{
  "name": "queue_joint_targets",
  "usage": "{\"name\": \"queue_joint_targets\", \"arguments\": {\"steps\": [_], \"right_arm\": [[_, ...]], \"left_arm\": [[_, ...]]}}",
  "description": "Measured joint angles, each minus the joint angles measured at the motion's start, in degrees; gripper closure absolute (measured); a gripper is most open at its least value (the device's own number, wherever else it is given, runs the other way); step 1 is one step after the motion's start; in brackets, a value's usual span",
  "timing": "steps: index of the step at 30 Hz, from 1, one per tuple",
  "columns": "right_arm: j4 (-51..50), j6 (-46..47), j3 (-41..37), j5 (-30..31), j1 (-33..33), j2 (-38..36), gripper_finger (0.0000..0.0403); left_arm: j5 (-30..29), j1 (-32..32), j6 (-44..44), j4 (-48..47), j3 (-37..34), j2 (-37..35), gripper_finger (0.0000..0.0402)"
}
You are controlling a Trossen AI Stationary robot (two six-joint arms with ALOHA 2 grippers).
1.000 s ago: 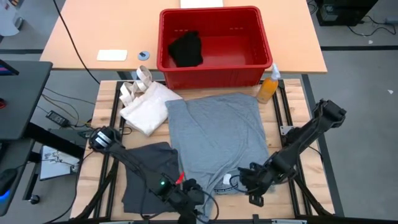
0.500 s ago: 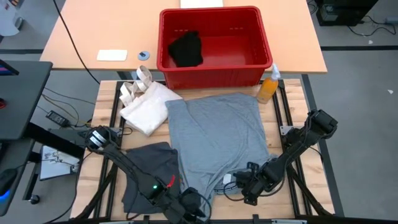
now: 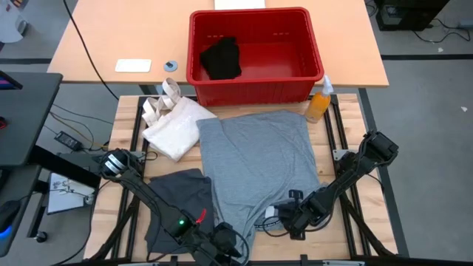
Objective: Fold Laundry from Bin
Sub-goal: Fold the light gray t-shirt
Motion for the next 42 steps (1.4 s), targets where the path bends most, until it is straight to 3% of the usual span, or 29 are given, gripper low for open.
{"name": "queue_joint_targets", "arguments": {"steps": [5,7,14,25,36,42], "right_arm": [[0.5,-1.9,-0.1,-0.4,-0.1,0.1,0.0378],[0.3,-2.4,-0.1,-1.3,-0.1,0.0,0.0392],[-8.3,-0.2,2.2,-6.3,1.7,-4.2,0.0397],[-9.3,-12.5,6.9,-15.9,10.9,-12.1,0.0398],[-1.0,-11.7,6.9,-23.7,17.1,-6.9,0.0378],[-1.4,-3.3,6.8,-30.1,17.3,-4.1,0.0340]], "left_arm": [[0.1,0.0,0.0,-1.5,0.0,0.0,0.0249],[0.1,0.0,0.0,-1.3,0.0,0.0,0.0249],[1.3,-0.1,-0.8,-2.0,0.0,-0.2,0.0249],[1.5,0.2,-1.3,-2.2,0.0,-0.7,0.0249],[1.5,1.1,-0.7,-2.0,0.0,-0.7,0.0249],[1.6,1.1,0.1,-2.0,0.0,-0.7,0.0249]]}}
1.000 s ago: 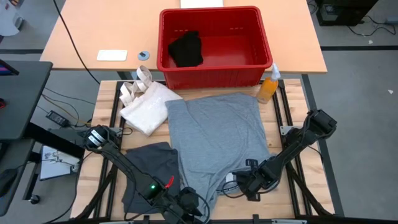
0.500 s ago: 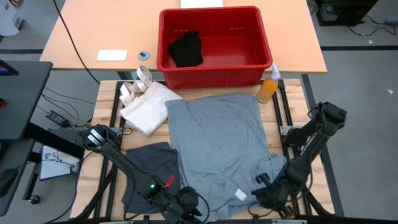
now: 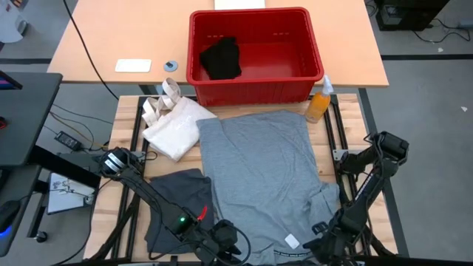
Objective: Fold Laundry from Bin
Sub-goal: Fold the light gray t-shirt
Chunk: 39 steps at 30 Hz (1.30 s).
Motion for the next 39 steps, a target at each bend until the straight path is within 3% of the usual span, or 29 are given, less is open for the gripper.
{"name": "queue_joint_targets", "arguments": {"steps": [6,9,11,16,19,24,29,33,36,39], "right_arm": [[-0.6,6.7,0.0,-7.6,-1.8,0.0,0.0268],[0.9,10.6,0.0,-8.4,-3.3,0.0,0.0239],[4.3,11.0,0.0,-4.3,-4.1,0.0,0.0231],[9.6,10.9,0.0,17.6,-5.5,0.0,0.0231],[11.2,8.8,0.0,26.3,-6.9,0.2,0.0231],[12.6,7.8,0.0,27.9,-9.3,0.6,0.0231],[15.5,12.2,-0.1,28.5,-10.1,0.5,0.0231],[19.3,11.9,-0.1,31.5,-10.1,0.5,0.0231],[20.3,11.0,-0.1,34.1,-10.5,0.5,0.0231],[20.9,11.0,-0.1,35.5,-11.4,0.5,0.0231]], "left_arm": [[0.1,0.2,1.0,0.0,0.0,0.0,0.0249],[0.1,0.5,1.0,0.0,0.0,0.0,0.0249],[0.1,0.5,0.9,0.0,0.0,0.0,0.0249],[0.1,0.5,-0.5,0.1,0.0,0.0,0.0249],[0.1,0.1,-2.4,1.8,0.0,0.0,0.0249],[1.1,-2.0,-5.5,3.0,0.0,-0.1,0.0249],[2.3,-7.7,-13.9,-6.2,0.0,-0.1,0.0249],[-5.2,-12.6,-17.6,-18.0,0.0,-0.1,0.0249],[-11.7,-13.4,-13.7,-24.7,0.0,-0.1,0.0249],[-12.3,-11.5,-9.6,-29.3,0.0,0.0,0.0249]]}}
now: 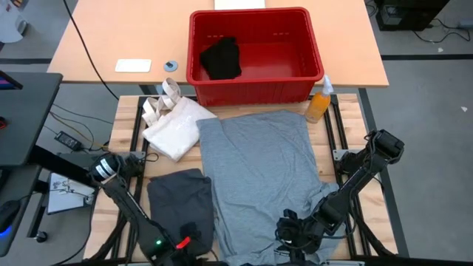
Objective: Fold Laundry from Bin
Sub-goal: Fold the light gray t-shirt
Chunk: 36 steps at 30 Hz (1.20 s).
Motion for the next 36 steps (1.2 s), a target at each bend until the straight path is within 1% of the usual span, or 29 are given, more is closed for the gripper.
{"name": "queue_joint_targets", "arguments": {"steps": [2,5,7,10,12,18,23,30,36], "right_arm": [[0.5,0.0,0.0,-0.4,-0.8,0.0,0.0231],[1.3,0.0,0.0,-1.5,-1.8,0.0,0.0231],[1.7,0.6,0.0,-1.8,-2.2,0.0,0.0231],[2.1,2.8,0.0,-1.8,-2.4,0.0,0.0231],[2.0,4.1,0.0,-2.0,-2.4,0.0,0.0231],[1.5,6.3,0.0,-2.1,-2.0,0.0,0.0231],[1.4,7.0,0.0,-2.1,-2.0,0.0,0.0231],[0.8,7.7,0.0,-1.7,-2.0,0.0,0.0231],[0.3,7.9,0.0,-1.6,-2.0,0.0,0.0231]], "left_arm": [[3.1,2.5,3.3,0.8,0.0,0.0,0.0249],[10.9,6.6,12.1,3.0,0.1,0.9,0.0249],[13.4,8.5,16.2,1.7,0.0,1.9,0.0249],[14.0,10.2,22.1,1.0,-0.1,2.1,0.0249],[14.0,10.8,27.6,1.0,0.0,2.2,0.0249],[14.8,10.6,45.9,1.7,0.0,3.5,0.0249],[15.2,10.0,56.0,2.9,0.0,4.7,0.0249],[15.3,10.0,64.3,3.9,0.0,6.5,0.0249],[16.6,10.3,65.4,4.8,0.0,7.5,0.0250]]}}
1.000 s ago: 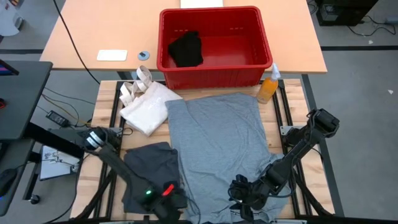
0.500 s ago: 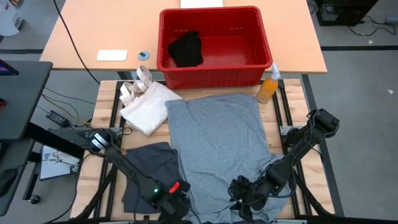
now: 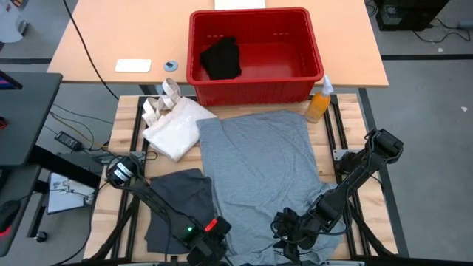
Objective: Fold Laundry from Bin
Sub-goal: Fold the light gray t-shirt
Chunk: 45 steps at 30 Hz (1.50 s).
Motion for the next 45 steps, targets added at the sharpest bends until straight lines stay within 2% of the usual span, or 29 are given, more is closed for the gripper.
{"name": "queue_joint_targets", "arguments": {"steps": [5,10,12,29,39,45], "right_arm": [[-0.1,-0.1,0.0,1.0,0.0,0.0,0.0231],[-0.1,-0.2,0.0,1.3,0.0,0.0,0.0231],[-0.1,-0.2,0.0,1.3,0.0,0.0,0.0231],[-0.2,-0.2,0.0,-1.1,0.0,0.0,0.0231],[0.0,-0.4,0.0,-1.0,-0.1,0.0,0.0231],[0.5,-0.2,0.0,0.1,0.1,0.0,0.0231]], "left_arm": [[0.8,0.1,0.0,1.0,0.0,1.0,0.0282],[5.0,0.4,-0.2,0.7,0.0,1.4,0.0372],[5.3,0.4,-0.3,0.0,0.0,1.6,0.0392],[3.4,1.0,-1.6,-0.6,0.0,-1.9,0.0397],[4.8,0.6,4.6,-0.7,0.0,0.0,0.0313],[4.6,1.0,5.3,0.1,0.0,1.5,0.0297]]}}
